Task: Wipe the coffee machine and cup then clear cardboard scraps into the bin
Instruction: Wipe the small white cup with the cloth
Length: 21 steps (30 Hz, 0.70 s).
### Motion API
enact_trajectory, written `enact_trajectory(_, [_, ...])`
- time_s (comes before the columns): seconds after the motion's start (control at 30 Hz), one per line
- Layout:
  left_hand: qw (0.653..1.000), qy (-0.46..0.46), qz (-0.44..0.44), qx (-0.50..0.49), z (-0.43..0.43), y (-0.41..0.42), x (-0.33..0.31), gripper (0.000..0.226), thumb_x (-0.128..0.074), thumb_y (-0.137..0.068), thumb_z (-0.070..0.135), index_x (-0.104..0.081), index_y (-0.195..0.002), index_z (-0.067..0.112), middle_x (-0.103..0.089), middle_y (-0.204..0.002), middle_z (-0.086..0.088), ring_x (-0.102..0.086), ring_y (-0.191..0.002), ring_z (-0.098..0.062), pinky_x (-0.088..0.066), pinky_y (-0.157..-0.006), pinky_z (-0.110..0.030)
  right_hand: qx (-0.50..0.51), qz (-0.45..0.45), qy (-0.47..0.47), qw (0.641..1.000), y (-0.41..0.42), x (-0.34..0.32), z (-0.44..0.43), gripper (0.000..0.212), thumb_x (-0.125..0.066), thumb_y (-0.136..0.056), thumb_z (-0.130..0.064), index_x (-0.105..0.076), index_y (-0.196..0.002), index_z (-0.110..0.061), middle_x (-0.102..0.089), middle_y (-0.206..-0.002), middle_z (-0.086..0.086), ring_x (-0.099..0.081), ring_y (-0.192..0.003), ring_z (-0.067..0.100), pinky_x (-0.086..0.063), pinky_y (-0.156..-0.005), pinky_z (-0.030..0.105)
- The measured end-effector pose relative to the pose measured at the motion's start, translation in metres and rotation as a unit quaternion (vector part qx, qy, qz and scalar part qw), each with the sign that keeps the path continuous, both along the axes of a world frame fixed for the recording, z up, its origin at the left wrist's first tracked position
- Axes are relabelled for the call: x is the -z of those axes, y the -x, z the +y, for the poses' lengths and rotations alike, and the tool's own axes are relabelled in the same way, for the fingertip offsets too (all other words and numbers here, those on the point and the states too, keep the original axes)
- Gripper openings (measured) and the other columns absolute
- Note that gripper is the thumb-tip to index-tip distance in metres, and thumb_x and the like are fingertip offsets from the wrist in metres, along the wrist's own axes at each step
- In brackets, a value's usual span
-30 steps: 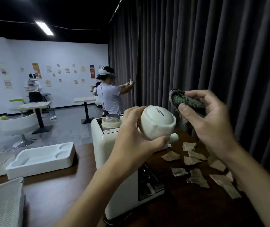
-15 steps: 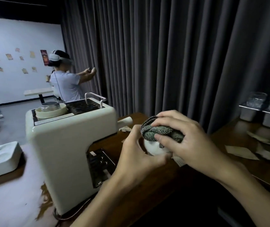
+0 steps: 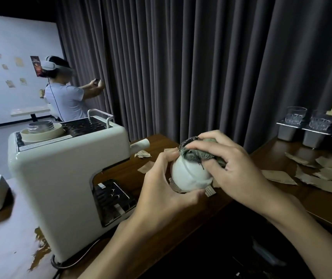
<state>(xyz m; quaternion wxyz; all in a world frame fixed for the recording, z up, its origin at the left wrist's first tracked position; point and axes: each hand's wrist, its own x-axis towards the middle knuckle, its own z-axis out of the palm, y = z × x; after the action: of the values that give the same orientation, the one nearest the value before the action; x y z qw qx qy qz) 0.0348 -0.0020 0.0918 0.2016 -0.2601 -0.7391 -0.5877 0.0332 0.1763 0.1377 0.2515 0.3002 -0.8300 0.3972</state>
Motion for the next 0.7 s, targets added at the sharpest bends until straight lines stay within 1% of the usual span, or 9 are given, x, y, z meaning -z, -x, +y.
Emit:
enact_trajectory(0.07, [1.0,-0.004,0.003,-0.009,-0.002,-0.004,-0.002,0.072,-0.094,-0.063,0.027,-0.055,-0.124,0.025,-0.064,-0.119,0.011,-0.062,-0.115,-0.012,-0.053,-0.092,-0.024,-0.008,-0.019,0.034,0.999,-0.001,-0.002,0.003,0.038,-0.055,-0.092,0.006,-0.069,-0.116,-0.02,-0.058,-0.116,-0.008,-0.056,-0.116,0.008,-0.043,-0.094,0.015])
enact_trajectory(0.13, [0.999,-0.026,-0.005,-0.021,-0.004,-0.005,-0.004,0.072,-0.094,-0.062,0.029,-0.056,-0.124,0.025,-0.066,-0.118,0.014,-0.063,-0.113,-0.009,-0.052,-0.092,-0.021,0.0,-0.003,0.043,0.999,-0.006,0.001,0.003,0.036,-0.057,-0.09,0.005,-0.07,-0.114,-0.018,-0.059,-0.114,-0.007,-0.057,-0.114,0.009,-0.044,-0.093,0.016])
enact_trajectory(0.27, [0.999,-0.027,-0.018,-0.023,-0.006,-0.004,-0.006,0.069,-0.094,-0.065,0.015,-0.058,-0.124,0.02,-0.069,-0.115,0.013,-0.066,-0.109,-0.007,-0.052,-0.088,-0.018,0.011,0.049,-0.002,0.999,-0.019,0.01,-0.006,0.037,-0.058,-0.082,-0.004,-0.069,-0.112,-0.022,-0.053,-0.118,-0.008,-0.055,-0.114,0.009,-0.04,-0.093,0.011])
enact_trajectory(0.33, [1.0,0.002,-0.013,-0.02,-0.006,-0.007,-0.006,0.069,-0.093,-0.067,0.013,-0.058,-0.126,0.022,-0.069,-0.116,0.01,-0.065,-0.112,-0.011,-0.053,-0.091,-0.023,0.023,0.052,0.002,0.998,-0.017,0.009,-0.008,0.036,-0.058,-0.084,-0.004,-0.069,-0.114,-0.019,-0.054,-0.117,-0.007,-0.056,-0.113,0.009,-0.04,-0.093,0.013])
enact_trajectory(0.43, [1.0,0.023,-0.01,-0.016,-0.008,-0.009,-0.006,0.075,-0.092,-0.069,0.013,-0.057,-0.134,0.025,-0.063,-0.126,0.005,-0.061,-0.119,-0.014,-0.052,-0.099,-0.032,0.036,0.019,0.06,0.997,-0.014,0.009,-0.005,0.028,-0.06,-0.09,-0.003,-0.069,-0.115,-0.014,-0.059,-0.112,-0.006,-0.058,-0.11,0.007,-0.042,-0.091,0.013])
enact_trajectory(0.5, [1.0,0.008,-0.028,0.001,-0.011,-0.01,-0.007,0.078,-0.091,-0.07,0.014,-0.055,-0.137,0.025,-0.061,-0.129,0.002,-0.061,-0.119,-0.013,-0.054,-0.095,-0.029,0.013,-0.024,0.092,0.995,-0.016,0.013,-0.006,0.025,-0.059,-0.093,-0.021,-0.067,-0.117,-0.017,-0.058,-0.116,-0.007,-0.057,-0.113,0.007,-0.043,-0.088,0.01])
enact_trajectory(0.57, [0.999,0.009,-0.033,-0.001,-0.012,-0.011,-0.009,0.082,-0.091,-0.068,0.018,-0.051,-0.139,0.025,-0.059,-0.129,0.006,-0.059,-0.118,-0.003,-0.05,-0.091,-0.017,0.006,-0.037,0.114,0.993,-0.018,0.018,-0.008,0.033,-0.05,-0.095,-0.039,-0.066,-0.117,-0.02,-0.055,-0.122,-0.008,-0.054,-0.118,0.005,-0.041,-0.088,0.007])
enact_trajectory(0.63, [0.998,-0.028,-0.057,0.004,-0.012,-0.012,-0.008,0.079,-0.092,-0.065,0.015,-0.047,-0.13,0.021,-0.058,-0.124,0.007,-0.06,-0.109,0.007,-0.051,-0.082,-0.011,0.016,-0.019,0.13,0.991,-0.017,0.019,-0.01,0.031,-0.045,-0.099,-0.036,-0.068,-0.114,-0.021,-0.055,-0.124,-0.009,-0.052,-0.121,0.003,-0.04,-0.09,0.007])
enact_trajectory(0.7, [0.995,-0.063,-0.079,0.018,-0.012,-0.012,-0.008,0.073,-0.091,-0.064,0.017,-0.049,-0.124,0.017,-0.061,-0.123,0.003,-0.063,-0.105,0.005,-0.054,-0.072,-0.012,0.016,-0.009,0.146,0.989,-0.017,0.019,-0.011,0.023,-0.05,-0.098,-0.026,-0.067,-0.112,-0.023,-0.059,-0.122,-0.011,-0.055,-0.119,0.005,-0.043,-0.091,0.01])
